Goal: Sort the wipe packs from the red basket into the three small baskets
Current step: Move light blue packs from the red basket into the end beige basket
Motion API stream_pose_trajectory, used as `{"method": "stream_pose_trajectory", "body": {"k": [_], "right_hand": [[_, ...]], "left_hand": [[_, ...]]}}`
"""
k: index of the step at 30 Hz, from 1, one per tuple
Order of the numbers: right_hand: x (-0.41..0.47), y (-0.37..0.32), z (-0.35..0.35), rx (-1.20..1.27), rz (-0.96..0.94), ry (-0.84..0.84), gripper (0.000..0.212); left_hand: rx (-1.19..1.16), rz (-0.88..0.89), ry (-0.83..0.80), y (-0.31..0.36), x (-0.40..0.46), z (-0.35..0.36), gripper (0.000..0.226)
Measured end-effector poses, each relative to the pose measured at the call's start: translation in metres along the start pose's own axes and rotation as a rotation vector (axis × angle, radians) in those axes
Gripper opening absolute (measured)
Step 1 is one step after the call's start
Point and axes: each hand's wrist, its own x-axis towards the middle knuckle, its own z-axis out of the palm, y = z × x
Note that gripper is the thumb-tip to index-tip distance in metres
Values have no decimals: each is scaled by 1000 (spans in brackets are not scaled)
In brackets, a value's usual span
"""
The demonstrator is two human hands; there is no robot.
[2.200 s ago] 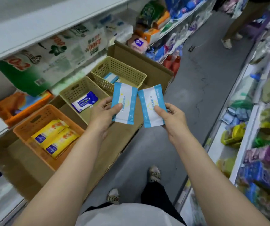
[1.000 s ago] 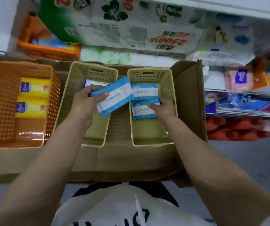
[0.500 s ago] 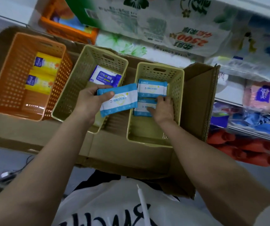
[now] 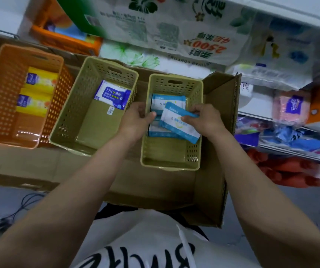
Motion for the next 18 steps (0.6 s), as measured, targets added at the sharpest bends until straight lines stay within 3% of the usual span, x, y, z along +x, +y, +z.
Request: {"method": "stream_pose_trajectory", "body": {"k": [2, 7, 10, 15, 18], "right_hand": [[3, 3, 12, -138, -34, -106, 45], [4, -3, 50, -399, -85, -314, 44], [6, 1, 65, -437, -63, -348, 44], [11, 7, 76, -392, -25, -328, 49], [12, 8, 78, -386, -8, -305, 50]], "left_hand": [[10, -16, -70, -10, -1, 3, 53], [11, -27, -65, -22, 8, -5, 54], [-5, -50, -70, -23, 16, -8, 59], [-67, -66, -32, -19, 28, -9, 94], [-87, -63, -8, -17, 29, -7, 98]]}}
